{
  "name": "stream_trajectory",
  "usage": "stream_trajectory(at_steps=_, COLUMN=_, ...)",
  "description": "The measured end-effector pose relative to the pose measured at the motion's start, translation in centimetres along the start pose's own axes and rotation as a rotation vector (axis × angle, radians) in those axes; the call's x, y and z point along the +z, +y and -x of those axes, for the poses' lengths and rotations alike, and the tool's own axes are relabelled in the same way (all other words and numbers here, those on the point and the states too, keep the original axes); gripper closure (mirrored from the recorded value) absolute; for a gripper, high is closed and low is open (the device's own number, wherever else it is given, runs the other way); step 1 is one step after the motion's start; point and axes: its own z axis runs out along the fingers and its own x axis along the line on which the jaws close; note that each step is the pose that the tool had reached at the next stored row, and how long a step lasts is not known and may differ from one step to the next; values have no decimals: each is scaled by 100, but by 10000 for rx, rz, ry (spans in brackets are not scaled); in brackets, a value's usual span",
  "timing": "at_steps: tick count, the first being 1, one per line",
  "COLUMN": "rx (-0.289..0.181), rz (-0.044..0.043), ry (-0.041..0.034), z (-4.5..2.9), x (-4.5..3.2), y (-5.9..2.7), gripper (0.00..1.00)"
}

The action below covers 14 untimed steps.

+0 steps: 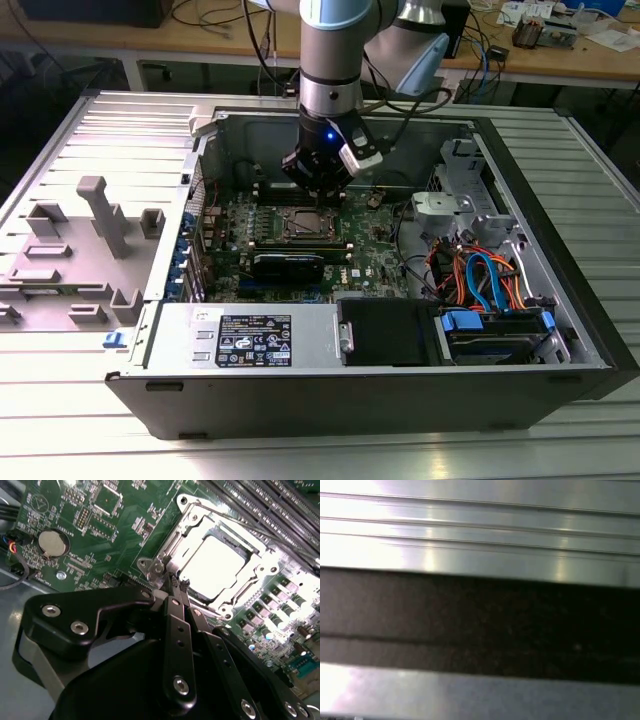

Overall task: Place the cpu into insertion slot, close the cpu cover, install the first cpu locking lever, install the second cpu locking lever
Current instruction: 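Install the second cpu locking lever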

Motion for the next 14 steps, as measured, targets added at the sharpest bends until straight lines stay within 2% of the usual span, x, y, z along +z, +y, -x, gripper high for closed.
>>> stream_trajectory(at_steps=5, rx=-1, rz=-16, ry=1, z=0, x=-1, y=-1, gripper=89)
stream_trajectory(at_steps=11, rx=-1, rz=-46, ry=5, z=0, x=-54, y=-3, gripper=89)
stream_trajectory(at_steps=14, rx=-1, rz=-48, ry=5, z=0, x=-55, y=-3, gripper=89)
